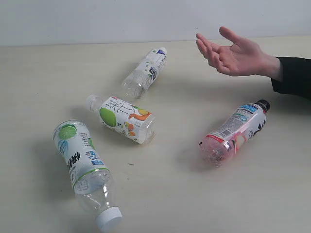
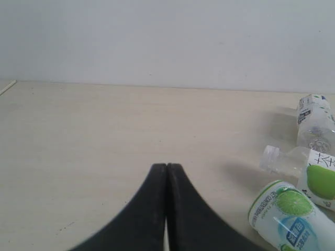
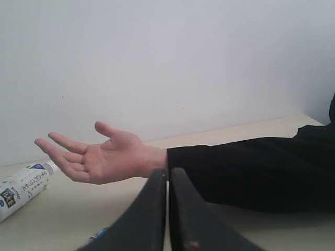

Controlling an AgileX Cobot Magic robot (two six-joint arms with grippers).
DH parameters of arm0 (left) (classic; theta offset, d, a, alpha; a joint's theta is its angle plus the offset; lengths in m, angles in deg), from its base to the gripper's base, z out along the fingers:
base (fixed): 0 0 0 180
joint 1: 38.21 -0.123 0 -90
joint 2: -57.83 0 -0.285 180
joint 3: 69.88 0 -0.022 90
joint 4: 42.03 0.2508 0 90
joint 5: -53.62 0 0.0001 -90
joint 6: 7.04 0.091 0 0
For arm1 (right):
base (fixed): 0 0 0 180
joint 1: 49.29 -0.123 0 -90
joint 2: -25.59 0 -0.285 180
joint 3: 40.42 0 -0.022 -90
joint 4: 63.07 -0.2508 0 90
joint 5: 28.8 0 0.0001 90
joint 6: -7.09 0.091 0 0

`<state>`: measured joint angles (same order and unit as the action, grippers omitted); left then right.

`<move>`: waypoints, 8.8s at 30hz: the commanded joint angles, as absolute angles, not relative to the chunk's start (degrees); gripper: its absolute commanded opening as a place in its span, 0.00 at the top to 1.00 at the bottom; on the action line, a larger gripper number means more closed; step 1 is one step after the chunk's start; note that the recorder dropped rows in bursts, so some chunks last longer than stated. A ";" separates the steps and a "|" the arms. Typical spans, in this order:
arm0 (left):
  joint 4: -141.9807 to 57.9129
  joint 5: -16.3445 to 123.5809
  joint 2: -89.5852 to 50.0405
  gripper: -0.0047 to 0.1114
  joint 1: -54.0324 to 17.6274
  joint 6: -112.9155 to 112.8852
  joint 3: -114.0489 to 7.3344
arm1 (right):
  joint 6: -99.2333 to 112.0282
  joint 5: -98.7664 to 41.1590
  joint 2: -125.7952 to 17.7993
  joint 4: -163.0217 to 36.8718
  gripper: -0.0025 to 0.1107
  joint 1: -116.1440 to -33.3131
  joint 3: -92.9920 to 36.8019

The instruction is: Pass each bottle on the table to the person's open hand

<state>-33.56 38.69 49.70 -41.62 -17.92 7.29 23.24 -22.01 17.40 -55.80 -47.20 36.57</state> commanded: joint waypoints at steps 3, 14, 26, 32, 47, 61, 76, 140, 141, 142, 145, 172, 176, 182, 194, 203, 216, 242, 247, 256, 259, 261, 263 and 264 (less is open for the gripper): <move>-33.43 39.03 50.04 0.96 -41.70 -17.98 7.33 | 23.18 -22.55 17.80 -55.53 0.95 -46.85 36.80; -33.43 39.03 50.04 0.96 -41.70 -17.98 7.33 | 23.18 -29.52 17.80 -55.59 0.95 -46.85 36.80; -33.43 39.03 50.04 0.96 -41.70 -17.98 7.33 | 41.59 -36.21 17.80 -60.16 0.95 -46.85 36.80; -33.43 39.03 50.04 0.96 -41.70 -17.98 7.33 | 35.51 -29.83 17.80 -59.90 0.95 -46.85 36.80; -33.43 39.03 50.04 0.96 -41.70 -17.98 7.33 | 35.69 -30.12 17.80 -60.14 0.95 -46.85 36.80; -33.43 39.03 50.04 0.96 -41.70 -17.98 7.33 | 13.36 -1.63 -17.59 -58.22 0.98 -47.34 -7.35; -33.43 39.03 50.04 0.96 -41.70 -17.98 7.33 | -14.37 37.35 -49.61 -79.52 0.98 -60.63 -26.73; -33.43 39.03 50.04 0.96 -41.70 -17.98 7.33 | 64.20 0.49 -63.22 -60.90 0.13 -69.55 -5.84; -33.43 39.03 50.04 0.96 -41.70 -17.98 7.33 | 67.46 0.49 -63.30 -58.76 0.13 -70.00 -5.84; -33.43 39.03 50.04 0.96 -41.70 -17.98 7.33 | 70.62 0.49 -63.55 -56.62 0.13 -70.33 -5.84; -33.43 39.03 50.04 0.96 -41.70 -17.98 7.33 | 77.39 0.62 -64.77 -51.65 0.13 -71.59 -5.75; -33.43 39.03 50.04 0.96 -41.70 -17.98 7.33 | 88.13 -12.64 -82.90 -42.51 0.14 -74.33 -5.75; -33.43 39.03 50.04 0.96 -41.70 -17.98 7.33 | 87.88 -12.63 -82.90 -42.39 0.30 -74.33 -5.75; -33.43 39.03 50.04 0.96 -41.70 -17.98 7.33 | 87.88 -12.13 -82.90 -42.61 0.86 -74.33 -5.75; -33.43 39.03 50.04 0.96 -41.70 -17.98 7.33 | 76.39 -8.12 -79.49 -44.18 0.98 -74.33 -5.75; -33.43 39.03 50.04 0.96 -41.70 -17.98 7.33 | 53.22 -4.94 -67.60 -52.85 0.98 -74.33 -5.96; -33.43 39.03 50.04 0.96 -41.70 -17.98 7.33 | 26.35 10.09 -54.47 -52.85 0.98 -74.33 -12.23; -33.24 39.03 50.04 0.96 -41.70 -17.98 7.33 | 11.98 30.78 -83.99 -51.04 0.98 -69.77 -43.44; -33.24 39.03 50.04 0.96 -41.70 -17.98 7.33 | 11.33 26.15 -88.51 -51.28 0.98 -69.09 -44.30; -33.24 39.03 50.04 0.96 -41.70 -17.98 7.33 | 11.59 22.95 -91.27 -52.62 0.98 -69.09 -44.30; -33.24 39.03 50.04 0.96 -41.70 -17.98 7.33 | 11.59 22.95 -91.54 -52.62 0.98 -69.09 -44.30; -33.24 39.03 50.04 0.96 -41.70 -17.98 7.33 | 11.59 22.64 -91.53 -52.62 0.97 -69.09 -44.30; -33.24 39.03 50.04 0.96 -41.70 -17.98 7.33 | 11.59 22.38 -91.53 -52.62 0.93 -69.09 -44.30; -33.24 39.03 50.04 0.96 -41.70 -17.98 7.33 | 11.59 22.38 -91.53 -52.62 0.89 -69.09 -44.30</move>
